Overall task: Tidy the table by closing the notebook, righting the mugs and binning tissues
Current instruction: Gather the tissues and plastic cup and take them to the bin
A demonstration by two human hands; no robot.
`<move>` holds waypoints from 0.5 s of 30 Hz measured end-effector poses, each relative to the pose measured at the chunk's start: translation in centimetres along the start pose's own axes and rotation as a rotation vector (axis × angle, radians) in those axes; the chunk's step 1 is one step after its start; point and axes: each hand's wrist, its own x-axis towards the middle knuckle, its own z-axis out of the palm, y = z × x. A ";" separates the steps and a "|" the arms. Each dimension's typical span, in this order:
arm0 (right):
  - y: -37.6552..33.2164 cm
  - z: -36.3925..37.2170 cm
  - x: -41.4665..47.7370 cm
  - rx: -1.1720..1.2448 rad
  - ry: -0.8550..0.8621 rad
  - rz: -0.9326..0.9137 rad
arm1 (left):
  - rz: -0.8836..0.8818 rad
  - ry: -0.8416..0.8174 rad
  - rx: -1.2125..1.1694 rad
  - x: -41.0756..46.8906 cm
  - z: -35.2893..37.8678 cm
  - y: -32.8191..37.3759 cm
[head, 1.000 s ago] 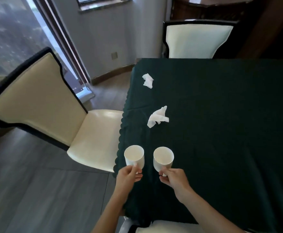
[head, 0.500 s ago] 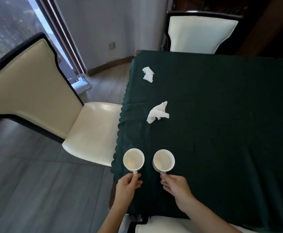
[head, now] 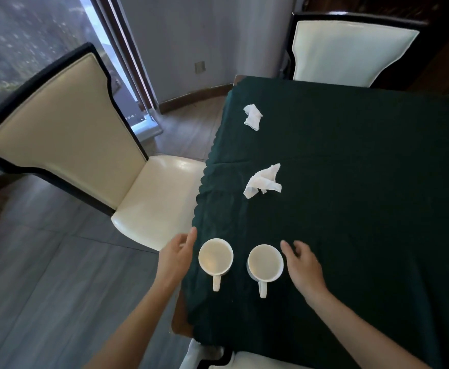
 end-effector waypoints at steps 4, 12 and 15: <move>-4.2 -0.3 4.5 -0.184 -0.018 -0.198 | 0.199 -0.098 0.171 4.4 2.1 5.8; -10.5 0.7 13.6 -0.528 0.064 -0.437 | 0.368 -0.261 0.405 10.8 9.2 13.3; -11.6 1.3 16.2 -0.618 0.093 -0.468 | 0.371 -0.310 0.397 12.7 11.1 14.1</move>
